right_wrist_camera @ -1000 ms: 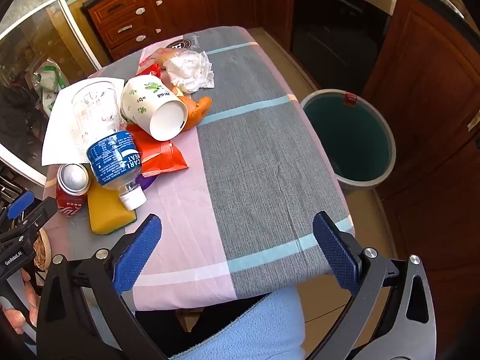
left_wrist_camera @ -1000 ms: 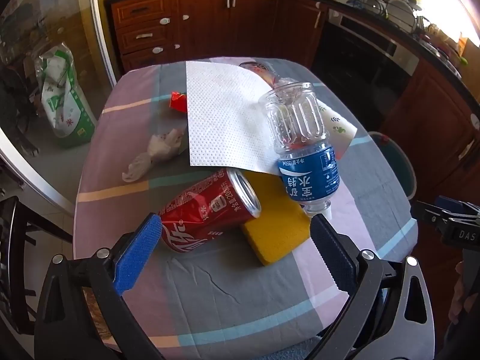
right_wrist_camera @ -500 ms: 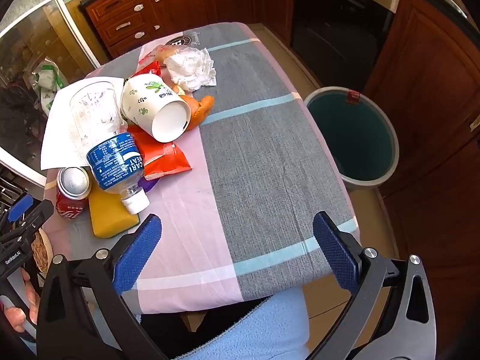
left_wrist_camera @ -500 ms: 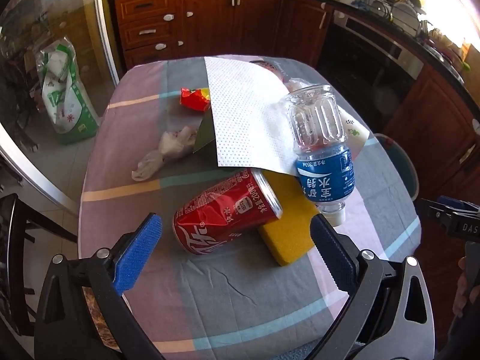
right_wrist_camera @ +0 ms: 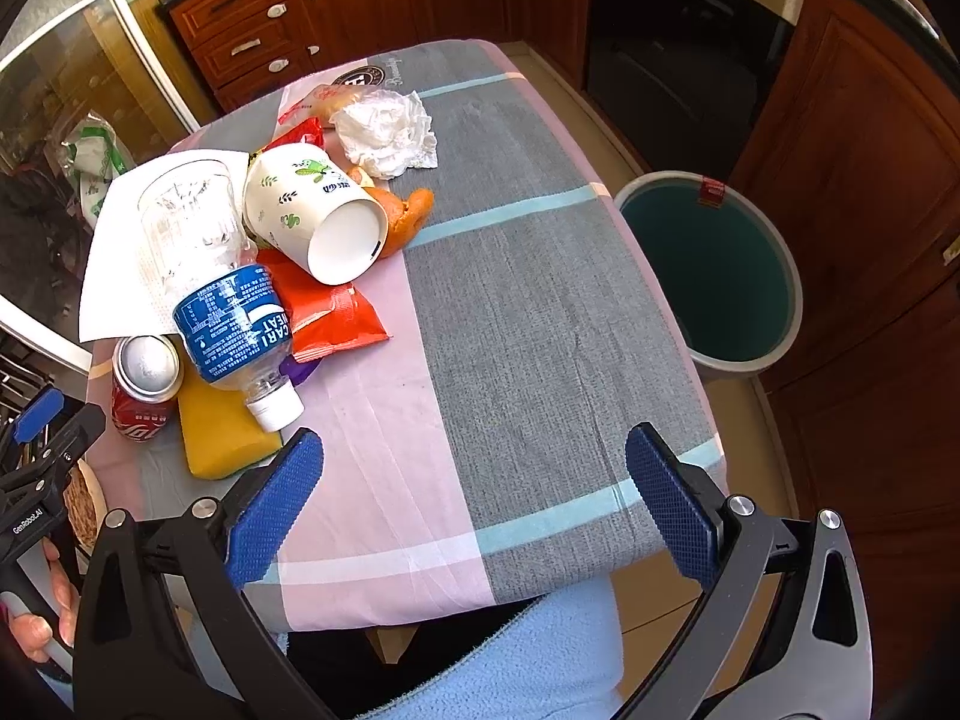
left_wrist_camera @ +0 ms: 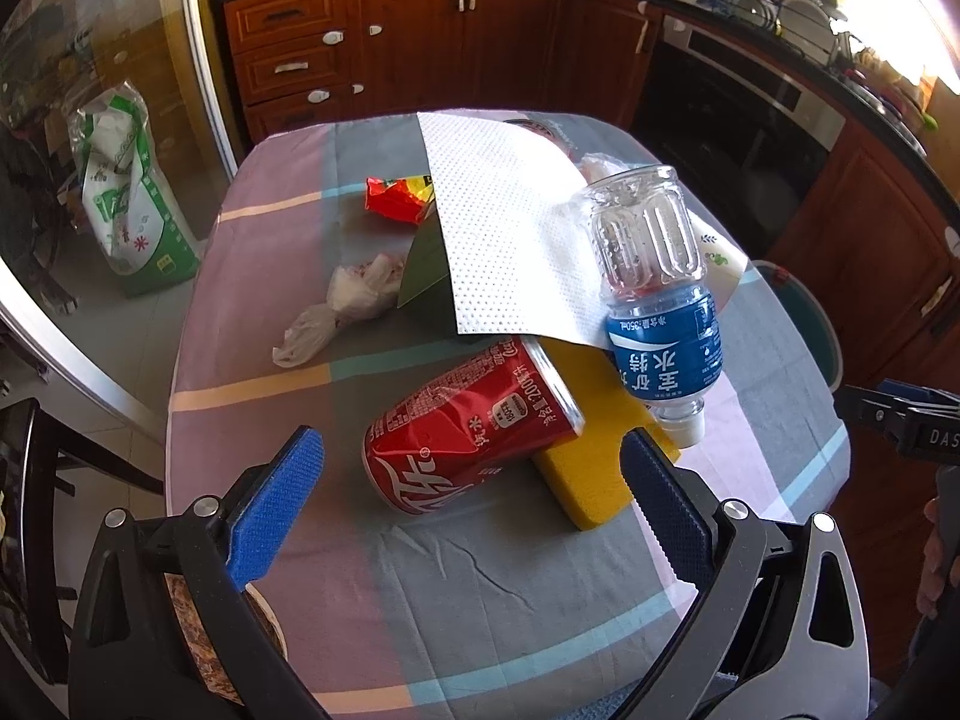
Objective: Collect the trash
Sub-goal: 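Move both tools toward the red can and water bottle on the table, then grasp the red can with the left tool while the right tool grasps the water bottle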
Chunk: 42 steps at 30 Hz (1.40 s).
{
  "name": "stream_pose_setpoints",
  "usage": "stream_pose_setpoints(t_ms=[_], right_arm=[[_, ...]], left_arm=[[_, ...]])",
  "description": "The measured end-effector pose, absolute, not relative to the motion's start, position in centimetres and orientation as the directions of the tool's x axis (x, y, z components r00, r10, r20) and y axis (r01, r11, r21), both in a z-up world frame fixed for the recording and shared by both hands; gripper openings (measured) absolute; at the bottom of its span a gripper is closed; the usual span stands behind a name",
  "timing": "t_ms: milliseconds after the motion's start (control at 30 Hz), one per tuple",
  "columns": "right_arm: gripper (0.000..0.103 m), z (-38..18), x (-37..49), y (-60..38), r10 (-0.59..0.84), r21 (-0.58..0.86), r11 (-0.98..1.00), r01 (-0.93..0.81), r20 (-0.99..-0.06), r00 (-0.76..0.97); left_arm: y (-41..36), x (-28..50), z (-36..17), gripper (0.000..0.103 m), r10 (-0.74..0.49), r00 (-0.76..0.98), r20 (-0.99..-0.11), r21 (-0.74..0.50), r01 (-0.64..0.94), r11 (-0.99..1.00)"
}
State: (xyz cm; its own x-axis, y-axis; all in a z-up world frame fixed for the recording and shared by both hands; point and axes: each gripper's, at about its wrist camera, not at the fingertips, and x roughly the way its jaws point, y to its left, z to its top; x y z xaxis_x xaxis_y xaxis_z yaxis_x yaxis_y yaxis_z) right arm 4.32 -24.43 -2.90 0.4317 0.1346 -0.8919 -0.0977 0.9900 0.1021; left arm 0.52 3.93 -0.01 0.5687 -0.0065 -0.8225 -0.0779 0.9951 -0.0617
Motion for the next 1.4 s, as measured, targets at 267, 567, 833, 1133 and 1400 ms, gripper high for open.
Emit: stream_pose_setpoints(t_ms=[267,567,833,1133,1400], right_arm=[[0.097,-3.0,4.4,-24.4,0.132,0.101,0.99,-0.095,-0.893,0.43],[0.097,-3.3,4.4,-24.2,0.13,0.099,0.991,-0.094,-0.896,0.426],[0.097,-3.4,4.6,-23.9,0.123,0.092,0.991,-0.094,-0.9,0.419],[0.097,-3.3,4.6,-23.1,0.118,0.083,0.991,-0.102,-0.902,0.416],[0.097,-1.9,4.9,-20.0,0.184,0.107,0.974,-0.198,-0.887,0.425]], left_arm=[[3.9,0.7,-0.4,0.099,-0.006,0.562,-0.827,-0.054,-0.069,0.996],[4.0,0.7,-0.6,0.099,-0.012,0.561,-0.828,-0.057,-0.064,0.996],[4.7,0.8,-0.8,0.099,-0.021,0.556,-0.831,-0.07,-0.066,0.995],[5.4,0.8,-1.1,0.099,-0.034,0.559,-0.828,-0.079,-0.057,0.995],[6.8,0.8,-1.9,0.099,-0.053,0.548,-0.835,-0.075,-0.019,0.997]])
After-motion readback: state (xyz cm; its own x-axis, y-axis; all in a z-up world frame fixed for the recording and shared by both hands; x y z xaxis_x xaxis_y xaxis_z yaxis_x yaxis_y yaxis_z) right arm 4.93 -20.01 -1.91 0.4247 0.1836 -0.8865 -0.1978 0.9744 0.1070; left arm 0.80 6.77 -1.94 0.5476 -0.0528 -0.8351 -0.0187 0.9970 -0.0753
